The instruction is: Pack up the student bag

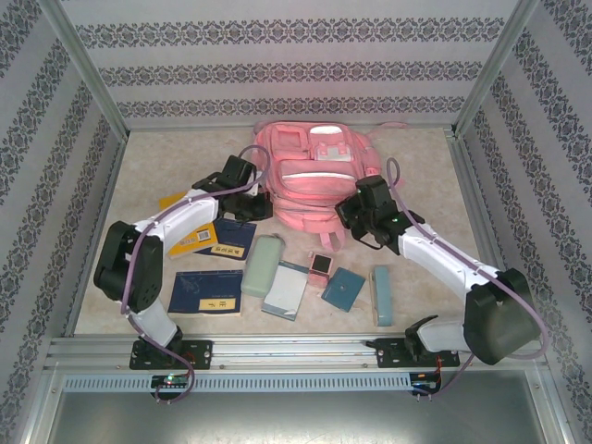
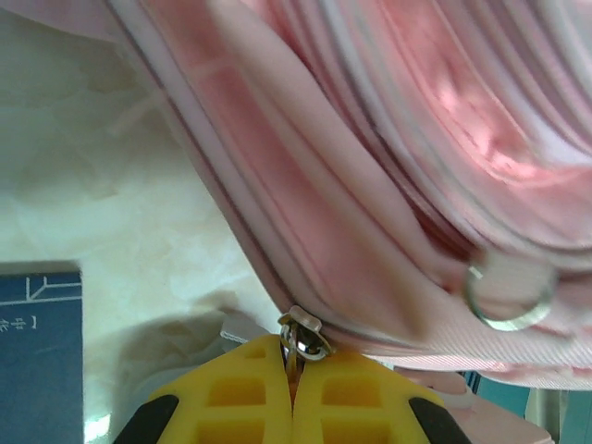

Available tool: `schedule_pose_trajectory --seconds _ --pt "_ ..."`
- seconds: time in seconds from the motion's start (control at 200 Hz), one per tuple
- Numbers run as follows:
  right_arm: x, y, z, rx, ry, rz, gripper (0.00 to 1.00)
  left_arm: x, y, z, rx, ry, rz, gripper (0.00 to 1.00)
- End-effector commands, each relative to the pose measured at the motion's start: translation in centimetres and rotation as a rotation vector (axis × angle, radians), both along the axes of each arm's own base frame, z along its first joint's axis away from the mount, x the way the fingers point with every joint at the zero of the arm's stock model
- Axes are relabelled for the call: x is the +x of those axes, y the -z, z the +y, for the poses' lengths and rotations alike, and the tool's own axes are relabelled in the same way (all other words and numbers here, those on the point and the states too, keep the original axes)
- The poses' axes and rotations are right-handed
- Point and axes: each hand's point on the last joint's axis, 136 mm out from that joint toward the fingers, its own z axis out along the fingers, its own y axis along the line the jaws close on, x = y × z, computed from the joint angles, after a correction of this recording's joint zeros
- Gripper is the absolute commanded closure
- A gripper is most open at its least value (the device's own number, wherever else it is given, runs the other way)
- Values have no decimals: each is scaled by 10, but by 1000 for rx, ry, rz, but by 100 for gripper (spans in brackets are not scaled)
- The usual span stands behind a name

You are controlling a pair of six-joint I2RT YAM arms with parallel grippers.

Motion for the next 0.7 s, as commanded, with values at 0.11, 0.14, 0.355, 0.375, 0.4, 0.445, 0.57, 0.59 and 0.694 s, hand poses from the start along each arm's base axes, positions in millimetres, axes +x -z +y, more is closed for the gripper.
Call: schedule_pose_trajectory --seconds 0.11,0.14,0.355,0.375,0.4,0.445,0.57,0.59,0.694 --pt "3 -6 -25 -77 23 -54 100 39 1 39 31 -128 -11 100" --pt "2 -5 -24 -77 17 -54 100 42 1 41 26 -136 -9 100" --pt "-6 0 -26 -86 -4 -56 100 61 12 54 20 -169 1 100" --pt "-7 0 -27 -87 -6 -57 100 63 13 55 18 -169 0 100" --pt "-8 1 -27 -90 -9 -58 100 65 13 55 15 -169 -2 100" --pt "-9 1 -28 -92 -13 -58 100 68 14 55 7 -167 -5 100" --pt "-10 3 -32 -100 -21 -61 100 77 14 57 -1 -168 -17 100" --pt "-10 3 -32 -100 -23 -62 100 79 13 57 -1 -167 -20 100" --pt "-9 2 -33 -99 -43 -66 100 84 12 58 5 -157 -33 100"
